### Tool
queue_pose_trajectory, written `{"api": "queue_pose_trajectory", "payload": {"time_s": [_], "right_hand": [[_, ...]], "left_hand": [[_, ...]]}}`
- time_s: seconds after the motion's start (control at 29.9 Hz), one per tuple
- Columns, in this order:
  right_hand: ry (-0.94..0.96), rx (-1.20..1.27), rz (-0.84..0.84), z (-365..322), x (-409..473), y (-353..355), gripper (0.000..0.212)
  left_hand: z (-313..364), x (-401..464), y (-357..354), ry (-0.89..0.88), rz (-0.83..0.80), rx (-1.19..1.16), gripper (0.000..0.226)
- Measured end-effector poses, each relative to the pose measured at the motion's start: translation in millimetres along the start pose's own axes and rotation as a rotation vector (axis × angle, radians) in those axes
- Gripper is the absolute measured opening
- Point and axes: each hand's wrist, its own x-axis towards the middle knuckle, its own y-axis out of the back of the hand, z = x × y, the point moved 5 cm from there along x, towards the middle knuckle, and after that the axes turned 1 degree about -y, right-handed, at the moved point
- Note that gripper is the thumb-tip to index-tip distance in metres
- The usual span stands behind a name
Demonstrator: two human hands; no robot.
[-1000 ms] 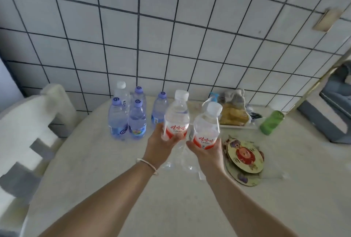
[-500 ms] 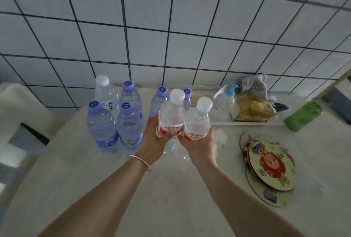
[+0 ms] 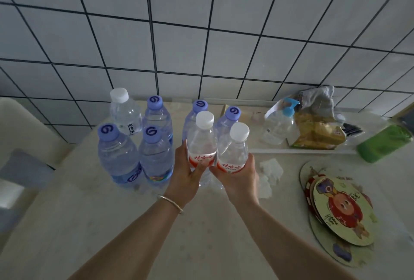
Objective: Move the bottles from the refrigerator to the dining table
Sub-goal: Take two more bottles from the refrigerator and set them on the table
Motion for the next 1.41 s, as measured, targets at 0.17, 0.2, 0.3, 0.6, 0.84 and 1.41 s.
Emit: {"api": "queue_pose_trajectory", "payload": {"time_s": [0.17, 0.2, 0.3, 0.6, 0.84, 1.41], "right_hand": [[0.02, 0.002, -0.016, 6.1, -0.4, -0.5, 0.068], [0.028, 0.003, -0.018, 5.6, -1.1, 0.4, 0.069], [0.021, -0.009, -0.053, 2.7, -3.1, 2.4, 0.07], [-0.001, -0.255, -0.206, 3.0, -24.6, 30.1, 0.08], [0.117, -0.356, -0.202, -15.8, -86.9, 81.5, 0.075], [0.591, -0.355, -0.478, -45.5, -403.3, 174.7, 0.058]], "left_hand": [[0.4, -4.6, 1.4, -0.062, 0.043, 0.098, 0.048], [2.4, -5.2, 1.6, -0.075, 0.05, 0.114, 0.046], [1.4, -7.5, 0.5, -0.079, 0.045, 0.129, 0.045], [9.1, -37.1, 4.2, 0.22, -0.005, 0.194, 0.086], [60.0, -92.2, 15.5, 0.318, 0.051, 0.321, 0.065], [268.0, -418.5, 87.8, 0.165, 0.282, 0.312, 0.047]]}}
